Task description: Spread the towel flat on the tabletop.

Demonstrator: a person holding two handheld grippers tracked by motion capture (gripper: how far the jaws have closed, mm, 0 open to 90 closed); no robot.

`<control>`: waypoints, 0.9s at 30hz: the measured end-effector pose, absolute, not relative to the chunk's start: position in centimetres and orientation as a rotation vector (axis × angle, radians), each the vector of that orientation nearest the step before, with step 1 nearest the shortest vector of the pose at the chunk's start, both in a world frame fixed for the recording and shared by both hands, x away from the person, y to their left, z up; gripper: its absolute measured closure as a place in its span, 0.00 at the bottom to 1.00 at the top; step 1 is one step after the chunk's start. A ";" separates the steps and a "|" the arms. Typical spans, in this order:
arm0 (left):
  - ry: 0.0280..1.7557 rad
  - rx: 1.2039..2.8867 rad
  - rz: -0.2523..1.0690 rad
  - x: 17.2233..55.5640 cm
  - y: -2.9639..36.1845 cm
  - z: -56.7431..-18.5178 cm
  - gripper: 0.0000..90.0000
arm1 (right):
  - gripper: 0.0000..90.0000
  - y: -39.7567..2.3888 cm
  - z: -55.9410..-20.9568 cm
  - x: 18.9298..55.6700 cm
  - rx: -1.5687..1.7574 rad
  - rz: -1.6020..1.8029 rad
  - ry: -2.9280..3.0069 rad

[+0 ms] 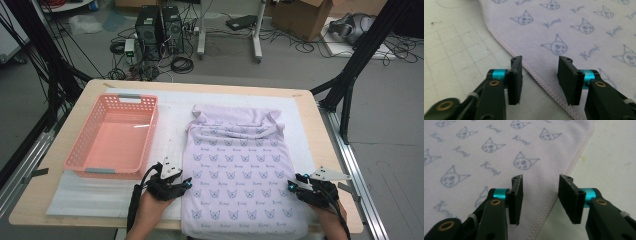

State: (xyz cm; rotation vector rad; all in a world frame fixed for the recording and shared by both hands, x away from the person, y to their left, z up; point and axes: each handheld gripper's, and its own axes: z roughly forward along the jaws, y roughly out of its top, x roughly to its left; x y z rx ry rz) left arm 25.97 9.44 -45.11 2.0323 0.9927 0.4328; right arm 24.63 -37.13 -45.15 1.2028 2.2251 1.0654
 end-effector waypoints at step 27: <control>1.071 1.901 0.265 23.4 16.3 -44.4 0.98 | 0.95 -33.7 -44.2 22.4 1.114 1.140 2.382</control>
